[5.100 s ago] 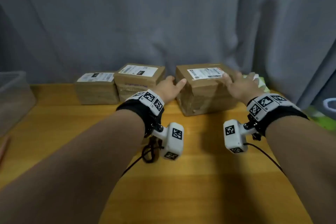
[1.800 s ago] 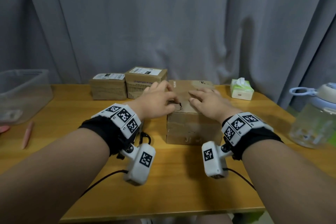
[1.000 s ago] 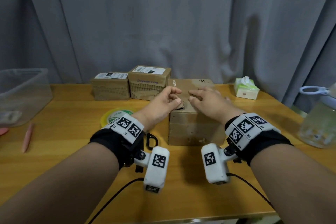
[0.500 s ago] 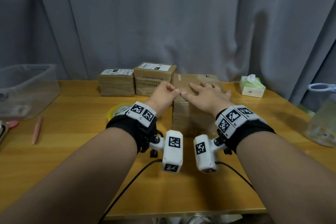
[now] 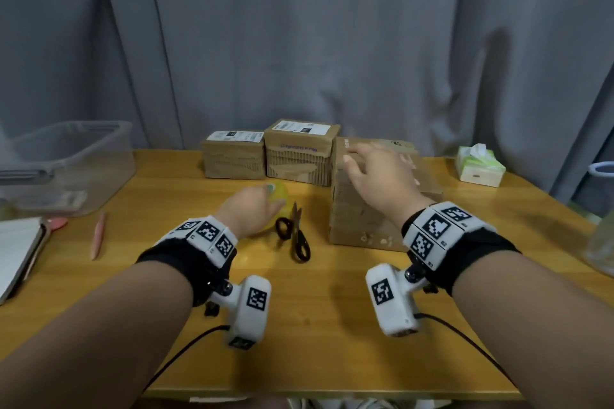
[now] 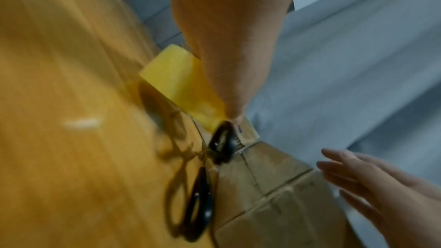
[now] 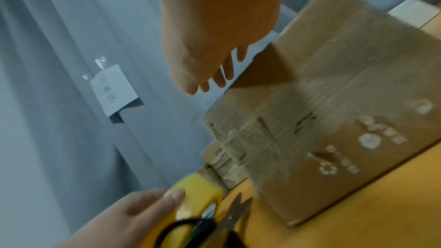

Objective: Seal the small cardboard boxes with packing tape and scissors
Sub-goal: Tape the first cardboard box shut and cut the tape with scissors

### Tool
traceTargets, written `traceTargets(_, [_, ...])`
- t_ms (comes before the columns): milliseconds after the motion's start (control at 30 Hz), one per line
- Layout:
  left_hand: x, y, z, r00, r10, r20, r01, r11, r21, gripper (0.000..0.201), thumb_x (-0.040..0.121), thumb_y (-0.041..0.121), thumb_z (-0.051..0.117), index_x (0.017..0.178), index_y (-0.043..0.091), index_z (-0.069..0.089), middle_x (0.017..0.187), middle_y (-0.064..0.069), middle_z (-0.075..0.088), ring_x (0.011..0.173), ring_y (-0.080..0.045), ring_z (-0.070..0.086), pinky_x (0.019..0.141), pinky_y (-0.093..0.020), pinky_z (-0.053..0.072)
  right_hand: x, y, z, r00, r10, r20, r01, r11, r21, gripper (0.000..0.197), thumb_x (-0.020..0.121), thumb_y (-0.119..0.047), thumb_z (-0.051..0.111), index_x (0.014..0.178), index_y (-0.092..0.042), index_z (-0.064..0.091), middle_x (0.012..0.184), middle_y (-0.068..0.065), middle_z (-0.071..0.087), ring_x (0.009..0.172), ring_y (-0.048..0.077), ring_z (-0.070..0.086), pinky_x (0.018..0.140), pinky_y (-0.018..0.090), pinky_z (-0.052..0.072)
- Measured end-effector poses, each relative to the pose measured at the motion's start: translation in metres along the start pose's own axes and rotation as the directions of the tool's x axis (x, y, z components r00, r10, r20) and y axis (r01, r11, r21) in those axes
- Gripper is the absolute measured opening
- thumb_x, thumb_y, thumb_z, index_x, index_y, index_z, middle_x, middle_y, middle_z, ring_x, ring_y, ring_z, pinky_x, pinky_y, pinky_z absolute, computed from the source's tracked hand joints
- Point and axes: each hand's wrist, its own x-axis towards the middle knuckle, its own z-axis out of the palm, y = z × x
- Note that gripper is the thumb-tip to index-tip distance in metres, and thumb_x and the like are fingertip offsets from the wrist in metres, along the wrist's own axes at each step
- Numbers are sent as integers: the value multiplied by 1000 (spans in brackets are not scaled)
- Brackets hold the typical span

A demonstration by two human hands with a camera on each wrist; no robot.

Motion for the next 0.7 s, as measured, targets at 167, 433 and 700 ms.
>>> traceTargets(167, [6, 7, -32, 950, -50, -309, -130, 833, -537, 55, 98, 48, 33, 95, -1, 58, 86, -12, 60, 81, -29, 56, 68, -33, 43, 16, -14, -9, 999, -22, 33, 7, 919, 395, 33, 97, -34, 50, 123, -17, 61, 120, -3, 60, 104, 8, 54, 94, 25, 45])
traceTargets(433, [6, 41, -46, 941, 33, -338, -229, 797, -559, 65, 97, 54, 20, 104, 8, 65, 98, -6, 65, 88, -16, 58, 65, -23, 38, 24, -50, -13, 980, -196, 23, 179, 932, 315, 45, 80, -32, 75, 119, -11, 65, 109, 1, 53, 99, 10, 51, 83, 16, 37])
traceTargets(700, [-1, 51, -55, 967, 45, -250, -204, 724, -659, 73, 93, 63, 21, 80, 4, 63, 67, -11, 57, 61, -20, 52, 61, -30, 41, 31, -58, -20, 997, -72, 25, 64, 969, 238, 16, 91, -24, 63, 78, -16, 58, 81, -2, 55, 80, 16, 52, 70, 27, 37])
